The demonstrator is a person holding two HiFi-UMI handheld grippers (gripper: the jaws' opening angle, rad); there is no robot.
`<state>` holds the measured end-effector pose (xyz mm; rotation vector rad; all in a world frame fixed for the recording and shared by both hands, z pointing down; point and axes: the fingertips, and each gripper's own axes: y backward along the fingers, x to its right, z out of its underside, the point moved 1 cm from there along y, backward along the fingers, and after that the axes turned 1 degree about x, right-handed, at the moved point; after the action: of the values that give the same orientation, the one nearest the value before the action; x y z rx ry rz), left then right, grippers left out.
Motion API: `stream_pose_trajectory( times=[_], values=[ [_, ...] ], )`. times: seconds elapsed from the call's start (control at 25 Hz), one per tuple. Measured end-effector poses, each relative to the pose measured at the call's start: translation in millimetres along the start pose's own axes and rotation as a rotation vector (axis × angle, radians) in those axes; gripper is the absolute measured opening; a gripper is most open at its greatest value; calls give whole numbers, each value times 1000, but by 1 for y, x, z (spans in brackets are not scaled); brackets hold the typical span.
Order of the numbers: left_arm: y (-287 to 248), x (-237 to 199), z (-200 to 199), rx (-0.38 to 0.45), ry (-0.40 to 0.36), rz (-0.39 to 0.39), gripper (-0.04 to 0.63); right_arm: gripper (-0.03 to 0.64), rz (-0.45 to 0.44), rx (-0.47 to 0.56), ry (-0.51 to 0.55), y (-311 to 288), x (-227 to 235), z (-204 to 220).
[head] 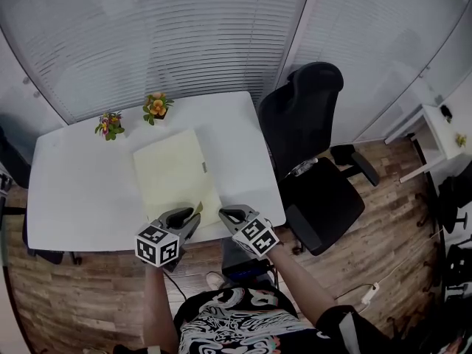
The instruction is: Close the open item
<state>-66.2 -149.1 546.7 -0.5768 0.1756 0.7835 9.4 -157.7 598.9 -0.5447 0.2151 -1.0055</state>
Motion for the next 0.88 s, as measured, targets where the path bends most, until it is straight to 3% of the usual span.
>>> stream_pose_trajectory(
  times=[0.32,0.88],
  values=[
    [-15,1,10,-128,-63,-34,107,3,-8,1,-3,0,1,0],
    [-28,0,21,-265,-154,-55,121,3,-12,9,-16,-1,1,-1]
  ],
)
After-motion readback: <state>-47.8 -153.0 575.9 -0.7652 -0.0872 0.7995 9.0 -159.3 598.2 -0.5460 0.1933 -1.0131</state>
